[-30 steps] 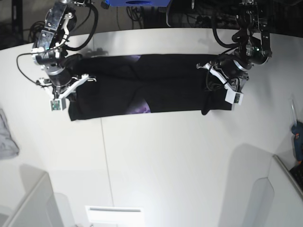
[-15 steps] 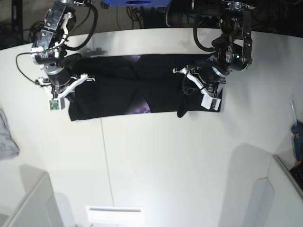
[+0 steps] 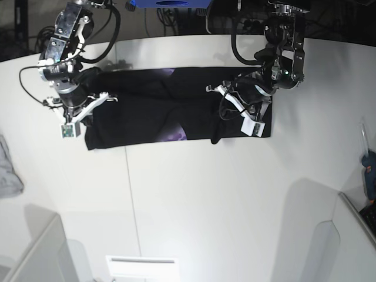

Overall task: Fold the T-shirt properly
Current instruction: 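Lift the strip end with the left gripper and carry it toward the right gripper, then lay the folded end down mid-strip and open the left gripper, then grasp the folded strip's two ends with both grippers, then fold the strip end with the left gripper over toward the right gripper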

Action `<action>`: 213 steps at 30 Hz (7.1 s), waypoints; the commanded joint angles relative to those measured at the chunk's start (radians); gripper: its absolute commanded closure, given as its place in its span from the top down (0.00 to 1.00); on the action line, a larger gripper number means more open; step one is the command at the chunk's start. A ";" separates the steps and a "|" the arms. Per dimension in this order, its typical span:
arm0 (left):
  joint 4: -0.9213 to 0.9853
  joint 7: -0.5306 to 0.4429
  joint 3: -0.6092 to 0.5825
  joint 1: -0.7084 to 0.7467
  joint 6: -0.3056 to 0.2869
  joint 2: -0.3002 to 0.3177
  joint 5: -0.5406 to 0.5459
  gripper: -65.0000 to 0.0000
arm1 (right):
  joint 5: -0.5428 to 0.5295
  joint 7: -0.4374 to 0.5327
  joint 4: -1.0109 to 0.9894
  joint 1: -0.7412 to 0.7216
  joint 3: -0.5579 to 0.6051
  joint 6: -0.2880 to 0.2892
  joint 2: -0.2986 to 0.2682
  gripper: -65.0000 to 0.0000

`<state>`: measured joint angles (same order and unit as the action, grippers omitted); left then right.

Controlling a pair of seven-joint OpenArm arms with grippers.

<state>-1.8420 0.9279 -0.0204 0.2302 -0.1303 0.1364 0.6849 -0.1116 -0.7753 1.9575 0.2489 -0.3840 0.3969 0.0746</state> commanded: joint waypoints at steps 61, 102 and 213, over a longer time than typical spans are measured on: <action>0.051 -0.019 -0.046 -0.065 -0.001 -0.050 0.020 0.00 | -0.010 0.021 0.016 -0.004 0.001 0.000 0.001 0.00; -0.095 -0.019 0.139 0.030 -0.001 -0.014 0.020 0.05 | -0.236 -0.214 0.000 -0.067 -0.060 -0.002 -0.022 0.41; 0.287 -0.132 -0.197 -0.113 -0.015 -0.093 -0.127 0.00 | -0.620 -0.347 0.058 -0.056 0.030 -0.037 0.041 0.00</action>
<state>-1.5440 0.7963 -0.2176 0.1246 -0.1417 0.0444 0.5537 -0.7063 -1.1419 1.9980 0.2005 -0.3553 0.3553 0.1143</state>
